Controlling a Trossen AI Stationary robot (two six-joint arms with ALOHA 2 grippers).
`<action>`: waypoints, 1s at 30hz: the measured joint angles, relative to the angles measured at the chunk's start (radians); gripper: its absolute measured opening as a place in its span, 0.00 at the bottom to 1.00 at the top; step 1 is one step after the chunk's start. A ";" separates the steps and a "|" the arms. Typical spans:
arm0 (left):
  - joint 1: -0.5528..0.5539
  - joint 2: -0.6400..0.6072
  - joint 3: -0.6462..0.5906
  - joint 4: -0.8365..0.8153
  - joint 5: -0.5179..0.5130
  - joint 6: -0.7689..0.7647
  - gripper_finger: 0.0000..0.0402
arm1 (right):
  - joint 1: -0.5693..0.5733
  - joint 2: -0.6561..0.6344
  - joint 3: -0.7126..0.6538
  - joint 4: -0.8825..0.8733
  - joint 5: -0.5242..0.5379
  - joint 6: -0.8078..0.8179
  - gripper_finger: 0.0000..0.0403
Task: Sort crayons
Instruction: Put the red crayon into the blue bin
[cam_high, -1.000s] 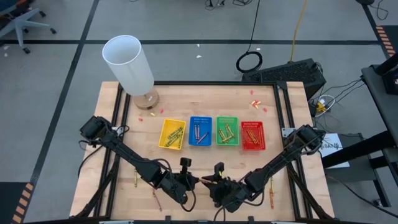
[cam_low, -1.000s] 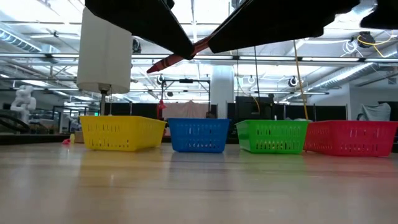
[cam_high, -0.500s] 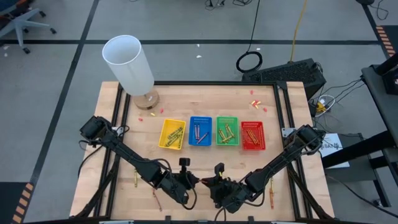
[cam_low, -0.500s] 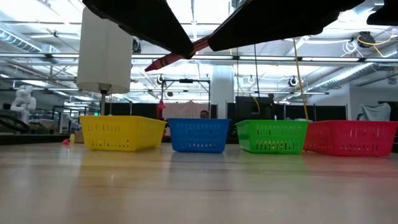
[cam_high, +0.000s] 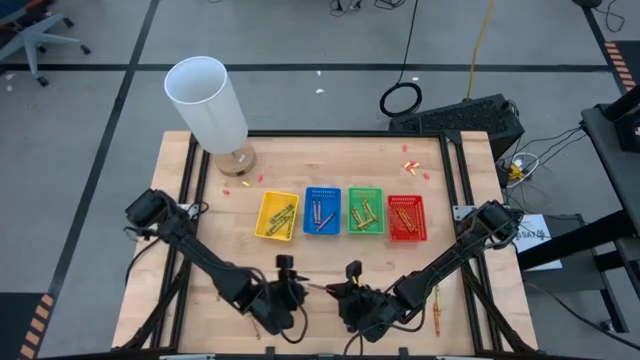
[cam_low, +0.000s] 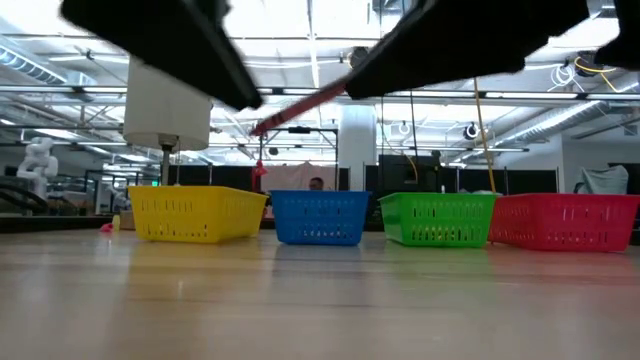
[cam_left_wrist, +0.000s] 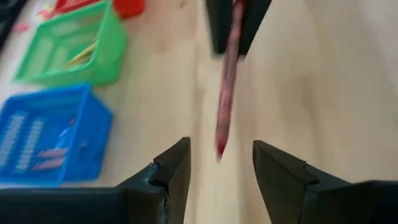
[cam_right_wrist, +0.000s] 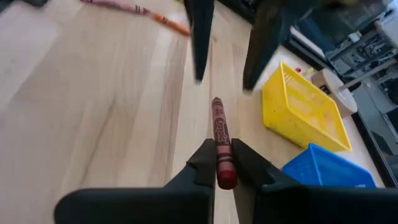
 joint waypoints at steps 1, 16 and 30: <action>-0.011 0.000 0.000 -0.038 -0.029 -0.030 0.42 | 0.000 0.000 0.000 -0.015 0.000 0.009 0.03; -0.149 -0.006 0.000 -0.265 -0.141 -0.328 0.43 | -0.105 -0.014 0.005 -0.127 0.188 0.085 0.03; -0.153 -0.006 0.000 -0.272 -0.176 -0.327 0.43 | -0.350 -0.087 0.006 -0.136 0.053 0.142 0.04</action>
